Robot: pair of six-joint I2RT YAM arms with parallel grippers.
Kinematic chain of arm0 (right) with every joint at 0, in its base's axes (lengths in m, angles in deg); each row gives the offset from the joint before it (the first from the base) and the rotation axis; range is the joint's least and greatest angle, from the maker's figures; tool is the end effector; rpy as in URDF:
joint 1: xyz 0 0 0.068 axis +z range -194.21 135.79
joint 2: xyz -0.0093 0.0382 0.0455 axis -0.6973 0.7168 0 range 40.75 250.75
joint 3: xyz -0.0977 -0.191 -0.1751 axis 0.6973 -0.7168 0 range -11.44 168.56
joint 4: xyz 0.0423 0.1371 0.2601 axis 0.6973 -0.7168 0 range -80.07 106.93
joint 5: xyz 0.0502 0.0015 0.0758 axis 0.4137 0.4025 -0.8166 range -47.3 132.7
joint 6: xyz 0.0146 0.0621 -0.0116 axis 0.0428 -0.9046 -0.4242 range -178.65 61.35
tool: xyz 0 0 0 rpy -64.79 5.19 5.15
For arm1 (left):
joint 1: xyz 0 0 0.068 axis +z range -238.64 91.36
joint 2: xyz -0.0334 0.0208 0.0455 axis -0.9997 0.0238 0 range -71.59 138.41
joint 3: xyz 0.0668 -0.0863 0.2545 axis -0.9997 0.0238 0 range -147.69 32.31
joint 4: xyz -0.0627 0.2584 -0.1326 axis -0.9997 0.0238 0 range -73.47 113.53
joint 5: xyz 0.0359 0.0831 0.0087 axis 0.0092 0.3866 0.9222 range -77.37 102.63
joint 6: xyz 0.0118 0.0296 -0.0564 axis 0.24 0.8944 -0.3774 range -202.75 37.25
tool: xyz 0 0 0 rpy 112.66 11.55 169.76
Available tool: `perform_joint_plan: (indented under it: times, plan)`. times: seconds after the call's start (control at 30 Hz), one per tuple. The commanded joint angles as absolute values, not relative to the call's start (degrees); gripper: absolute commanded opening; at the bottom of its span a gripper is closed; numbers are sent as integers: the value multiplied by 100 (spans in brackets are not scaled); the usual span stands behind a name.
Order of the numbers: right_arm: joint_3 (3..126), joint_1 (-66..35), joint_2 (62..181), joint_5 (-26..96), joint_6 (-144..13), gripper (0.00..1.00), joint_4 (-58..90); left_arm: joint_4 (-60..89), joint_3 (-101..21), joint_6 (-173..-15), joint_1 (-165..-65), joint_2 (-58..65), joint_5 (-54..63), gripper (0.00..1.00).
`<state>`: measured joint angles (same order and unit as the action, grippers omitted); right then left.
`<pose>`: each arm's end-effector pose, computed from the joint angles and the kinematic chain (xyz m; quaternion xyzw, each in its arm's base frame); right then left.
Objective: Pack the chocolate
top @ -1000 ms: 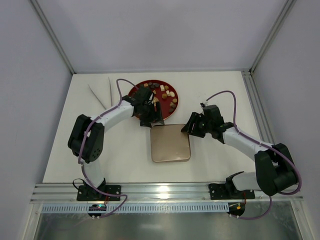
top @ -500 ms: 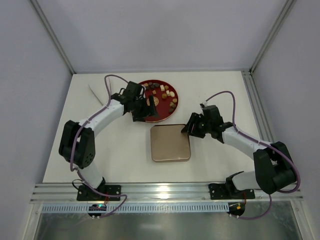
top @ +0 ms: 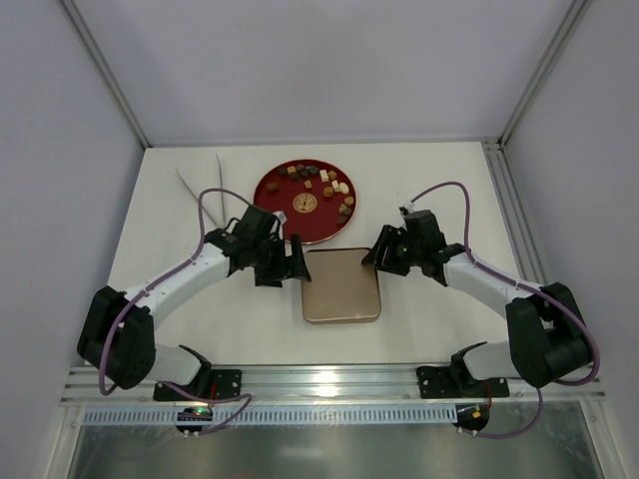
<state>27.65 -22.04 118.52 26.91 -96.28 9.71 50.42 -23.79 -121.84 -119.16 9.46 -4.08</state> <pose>0.2789 0.1284 0.1577 0.0724 0.9167 0.2957 0.2589 0.2711 -0.1768 0.2088 -0.0322 0.9533 -0.2666 0.1383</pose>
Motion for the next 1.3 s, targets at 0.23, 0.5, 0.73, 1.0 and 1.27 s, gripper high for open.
perform_joint_plan:
  times: [0.23,0.5,0.73,1.0,1.27]
  plan:
    - [2820,-2162,11888,2741,-9653,56,1219,4431,-1305,-13635,-12528,-127,-381,87]
    - [2811,-2171,11888,2732,-9680,56,1263,3720,-971,-14708,-13214,-269,-100,89]
    - [2820,-2162,11888,2732,-9671,56,1245,3666,-777,-15069,-13399,-435,41,90]
    - [2811,-2162,11888,2732,-9697,56,1263,3631,-804,-15245,-13548,-409,-38,90]
    - [2793,-2162,11888,2732,-9697,56,1289,3569,-856,-15306,-13566,-330,-64,90]
